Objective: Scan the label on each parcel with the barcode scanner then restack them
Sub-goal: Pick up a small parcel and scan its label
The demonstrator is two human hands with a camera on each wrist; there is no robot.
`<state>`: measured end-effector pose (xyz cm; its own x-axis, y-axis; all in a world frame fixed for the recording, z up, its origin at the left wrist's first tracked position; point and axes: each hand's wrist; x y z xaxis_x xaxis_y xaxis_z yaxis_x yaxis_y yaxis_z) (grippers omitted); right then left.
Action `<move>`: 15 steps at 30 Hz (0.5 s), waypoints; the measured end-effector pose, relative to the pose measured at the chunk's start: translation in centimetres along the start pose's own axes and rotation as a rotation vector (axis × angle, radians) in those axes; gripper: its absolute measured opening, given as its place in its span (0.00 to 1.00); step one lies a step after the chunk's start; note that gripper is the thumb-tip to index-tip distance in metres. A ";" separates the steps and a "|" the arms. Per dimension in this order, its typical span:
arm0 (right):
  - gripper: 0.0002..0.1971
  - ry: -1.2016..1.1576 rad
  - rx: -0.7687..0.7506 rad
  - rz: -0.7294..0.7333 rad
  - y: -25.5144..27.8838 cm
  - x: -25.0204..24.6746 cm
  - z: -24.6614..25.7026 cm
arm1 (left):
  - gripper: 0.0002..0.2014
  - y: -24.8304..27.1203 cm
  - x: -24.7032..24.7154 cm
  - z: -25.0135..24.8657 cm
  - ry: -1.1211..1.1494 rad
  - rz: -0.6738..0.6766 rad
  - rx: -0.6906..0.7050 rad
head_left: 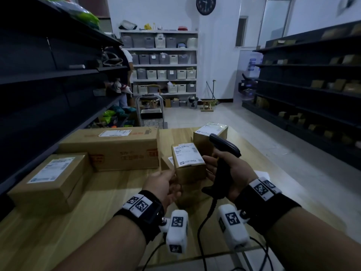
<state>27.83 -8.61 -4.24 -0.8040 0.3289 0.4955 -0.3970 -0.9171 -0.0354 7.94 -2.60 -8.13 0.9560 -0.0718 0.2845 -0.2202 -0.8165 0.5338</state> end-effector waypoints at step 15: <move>0.11 -0.147 -0.092 0.041 2.6 2.0 0.2 | 0.06 0.0 -7.2 -0.1 -0.023 -0.131 0.161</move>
<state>25.31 -10.37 -3.19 -0.7493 0.2490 0.6137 -0.4094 -0.9025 -0.1338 1.04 -2.05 -10.10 0.9789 0.0293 0.2023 -0.0619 -0.9007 0.4301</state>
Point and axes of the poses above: each hand's wrist, its own y-axis away from the middle knuckle, its own x-axis out of the palm, z = x × y, and after that the axes turned 14 degrees about -x, right-handed
